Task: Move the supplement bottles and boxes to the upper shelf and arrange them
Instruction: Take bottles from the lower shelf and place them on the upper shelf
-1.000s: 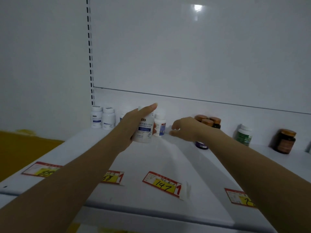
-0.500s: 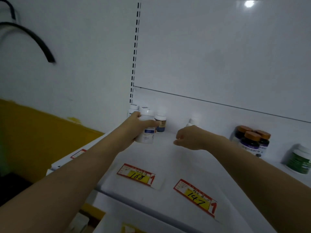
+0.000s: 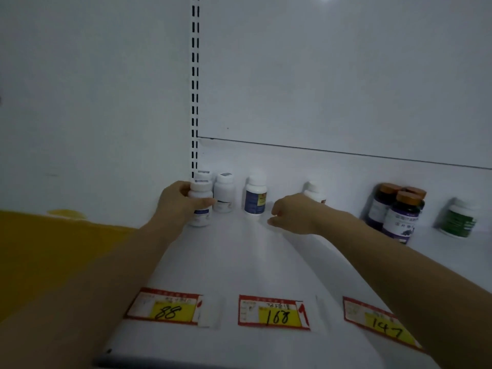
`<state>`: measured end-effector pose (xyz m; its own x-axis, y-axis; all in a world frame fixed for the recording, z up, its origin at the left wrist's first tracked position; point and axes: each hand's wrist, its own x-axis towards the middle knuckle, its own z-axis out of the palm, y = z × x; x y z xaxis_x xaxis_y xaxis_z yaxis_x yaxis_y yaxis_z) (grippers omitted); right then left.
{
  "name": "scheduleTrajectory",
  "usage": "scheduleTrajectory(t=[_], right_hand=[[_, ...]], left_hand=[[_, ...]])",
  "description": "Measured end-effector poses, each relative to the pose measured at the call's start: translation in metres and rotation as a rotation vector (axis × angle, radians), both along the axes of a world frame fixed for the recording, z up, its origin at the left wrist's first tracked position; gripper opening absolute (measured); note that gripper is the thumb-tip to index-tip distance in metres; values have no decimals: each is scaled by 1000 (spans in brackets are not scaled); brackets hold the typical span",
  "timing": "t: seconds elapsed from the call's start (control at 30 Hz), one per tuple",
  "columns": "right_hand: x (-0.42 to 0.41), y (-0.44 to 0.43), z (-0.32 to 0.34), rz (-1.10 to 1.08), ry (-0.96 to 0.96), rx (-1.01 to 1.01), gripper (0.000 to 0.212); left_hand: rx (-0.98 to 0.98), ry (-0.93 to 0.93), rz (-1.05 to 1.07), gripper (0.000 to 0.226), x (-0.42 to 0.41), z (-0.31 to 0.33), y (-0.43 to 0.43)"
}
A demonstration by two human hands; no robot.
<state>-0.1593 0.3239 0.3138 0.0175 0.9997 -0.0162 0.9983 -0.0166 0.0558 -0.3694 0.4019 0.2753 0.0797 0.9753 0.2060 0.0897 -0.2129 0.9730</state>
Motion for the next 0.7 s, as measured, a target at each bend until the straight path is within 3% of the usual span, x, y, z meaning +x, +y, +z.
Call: scheduleTrajectory(t=[0.13,0.3,0.43,0.7], right_hand=[[-13,1,-4,-79,8,-3,45],[-22,1,-7,-124,-9,-14,45],[-28,2,-10,-142,-5,-32,45],[-35,3,-13,-156,-34,-51,44]], left_hand=[[44,23,-21,28,-1,-7,18],[108,104,25,58,-2,-12,26],[129,132,-44,34,-3,-8,23],[58,291,-55,49,-6,-9,29]])
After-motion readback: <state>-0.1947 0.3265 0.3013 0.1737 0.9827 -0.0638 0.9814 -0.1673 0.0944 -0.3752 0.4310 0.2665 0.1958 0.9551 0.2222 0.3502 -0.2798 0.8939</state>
